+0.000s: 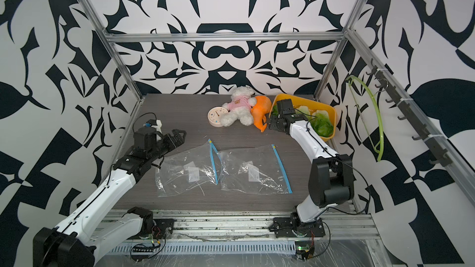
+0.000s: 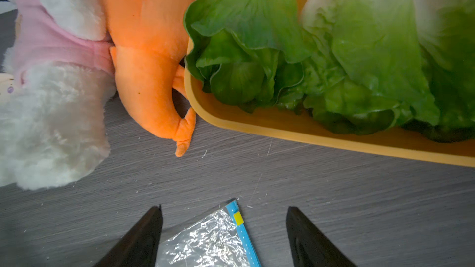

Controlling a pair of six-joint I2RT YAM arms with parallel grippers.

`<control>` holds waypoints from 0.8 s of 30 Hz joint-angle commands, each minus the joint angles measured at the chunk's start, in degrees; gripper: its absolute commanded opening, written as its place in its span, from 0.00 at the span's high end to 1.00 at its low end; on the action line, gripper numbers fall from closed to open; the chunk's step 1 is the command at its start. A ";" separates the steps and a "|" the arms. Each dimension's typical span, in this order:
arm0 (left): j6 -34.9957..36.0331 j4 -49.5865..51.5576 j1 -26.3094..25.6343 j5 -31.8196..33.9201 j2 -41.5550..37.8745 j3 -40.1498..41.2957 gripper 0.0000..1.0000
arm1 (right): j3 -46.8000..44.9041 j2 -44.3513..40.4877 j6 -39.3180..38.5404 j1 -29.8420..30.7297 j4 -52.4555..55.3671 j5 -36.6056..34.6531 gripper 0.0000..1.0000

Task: Put the chinese cabbages into a zipper bag and zip it
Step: Move the basket to the center of the board.

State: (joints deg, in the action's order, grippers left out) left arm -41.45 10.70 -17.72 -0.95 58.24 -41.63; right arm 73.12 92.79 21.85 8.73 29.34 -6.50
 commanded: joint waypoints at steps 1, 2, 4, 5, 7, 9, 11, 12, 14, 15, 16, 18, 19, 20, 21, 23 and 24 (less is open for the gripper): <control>-0.14 -0.96 -1.88 1.30 2.63 -2.60 0.01 | 5.35 3.06 -0.31 0.14 0.19 -1.74 0.25; -0.20 -1.41 -2.46 1.58 3.77 -3.13 0.01 | 6.79 4.92 -0.31 0.15 0.54 -1.39 0.27; -0.10 -1.69 -3.53 1.77 5.71 -4.34 0.01 | 9.67 8.14 -0.40 0.14 0.93 -0.60 0.30; 0.14 -1.85 -4.02 2.04 6.60 -5.03 0.01 | 11.04 9.81 -0.42 0.16 1.15 -0.61 0.32; 0.06 -2.72 -4.80 2.33 8.03 -5.55 0.01 | 13.59 12.60 -0.84 0.15 1.65 -0.62 0.35; -0.07 -3.77 -5.28 2.08 9.26 -5.92 0.01 | 15.86 15.32 -1.26 0.15 2.06 -0.54 0.37; -0.47 -4.88 -5.66 2.37 10.16 -6.10 0.01 | 17.86 17.74 -1.44 0.18 2.47 -0.57 0.38; -0.47 -5.51 -5.83 2.04 10.67 -6.10 0.01 | 18.79 18.79 -1.46 0.15 2.69 -0.44 0.40; -0.56 -5.86 -5.99 2.09 11.35 -6.34 0.01 | 20.20 20.54 -1.44 0.19 2.96 -0.52 0.42; -0.71 -6.02 -6.10 2.14 11.63 -6.45 0.01 | 20.69 21.28 -1.45 0.17 2.99 -0.53 0.43; -0.69 -6.25 -6.10 2.12 11.70 -6.45 0.01 | 21.13 21.90 -1.43 0.15 2.83 -0.48 0.44; -0.60 -6.48 -6.17 2.31 11.81 -6.45 0.01 | 22.00 23.22 -1.37 0.16 2.76 -0.38 0.47; -0.56 -6.48 -6.18 2.43 11.89 -6.45 0.01 | 22.58 23.82 -1.39 0.15 2.74 -0.21 0.49; -0.39 -6.40 -6.17 2.47 11.90 -6.45 0.01 | 23.30 24.50 -1.39 0.26 2.98 -0.03 0.50; -0.30 -6.10 -6.18 2.62 11.90 -6.45 0.01 | 24.01 25.16 -1.45 0.28 3.22 0.23 0.52; -0.30 -5.70 -6.19 3.21 11.90 -6.42 0.01 | 25.09 26.34 -1.62 0.31 3.48 0.82 0.55; -0.30 -5.69 -6.19 3.29 11.90 -6.21 0.01 | 25.70 26.85 -1.77 0.31 3.69 1.11 0.58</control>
State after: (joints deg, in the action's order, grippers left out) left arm -42.04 5.37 -23.70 1.34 69.89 -46.72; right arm 95.83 119.81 20.47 8.73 31.73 -6.17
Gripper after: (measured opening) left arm 0.992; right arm 0.435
